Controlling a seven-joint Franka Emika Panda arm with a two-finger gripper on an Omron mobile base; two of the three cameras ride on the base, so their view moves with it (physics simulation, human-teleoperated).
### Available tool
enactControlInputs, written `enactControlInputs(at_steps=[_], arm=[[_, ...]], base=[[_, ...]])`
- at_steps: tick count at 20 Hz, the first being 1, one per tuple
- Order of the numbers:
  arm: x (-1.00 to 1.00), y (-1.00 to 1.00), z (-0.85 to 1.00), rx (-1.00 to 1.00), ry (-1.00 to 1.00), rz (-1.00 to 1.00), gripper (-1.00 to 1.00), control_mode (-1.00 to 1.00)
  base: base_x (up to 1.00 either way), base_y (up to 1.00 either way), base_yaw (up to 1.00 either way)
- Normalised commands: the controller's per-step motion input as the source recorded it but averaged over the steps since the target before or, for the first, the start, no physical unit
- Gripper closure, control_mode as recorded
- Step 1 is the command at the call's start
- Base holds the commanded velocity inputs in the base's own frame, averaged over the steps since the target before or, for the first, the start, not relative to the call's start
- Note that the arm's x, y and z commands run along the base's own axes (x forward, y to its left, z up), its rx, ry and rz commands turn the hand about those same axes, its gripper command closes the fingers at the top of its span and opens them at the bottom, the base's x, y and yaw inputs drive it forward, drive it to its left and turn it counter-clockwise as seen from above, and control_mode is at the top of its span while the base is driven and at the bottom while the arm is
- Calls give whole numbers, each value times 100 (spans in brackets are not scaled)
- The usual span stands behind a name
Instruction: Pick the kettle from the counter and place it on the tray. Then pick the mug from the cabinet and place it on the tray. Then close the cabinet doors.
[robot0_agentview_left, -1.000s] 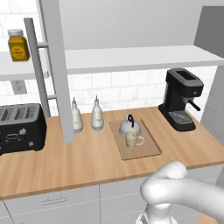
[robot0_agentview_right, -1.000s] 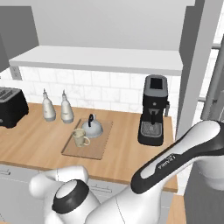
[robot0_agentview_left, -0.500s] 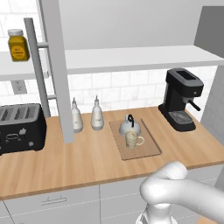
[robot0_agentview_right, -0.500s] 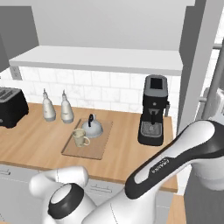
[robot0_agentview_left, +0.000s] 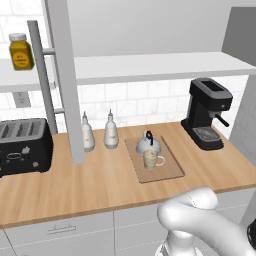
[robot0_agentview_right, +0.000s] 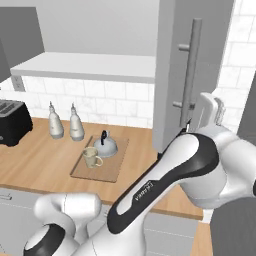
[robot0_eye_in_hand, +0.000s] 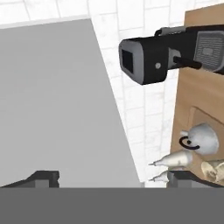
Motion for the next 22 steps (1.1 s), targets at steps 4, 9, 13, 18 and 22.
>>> enactControlInputs(at_steps=[4,9,13,18,22], arm=[[40,60,19,11,-3,5,-100,-100],[43,54,18,10,-1,3,-100,-100],[41,41,19,1,1,0,-100,-100],[29,7,13,0,4,0,-100,-100],[47,6,4,0,7,0,-100,-100]], base=[[0,0,0],[0,0,0],[0,0,0],[0,0,0],[0,0,0]])
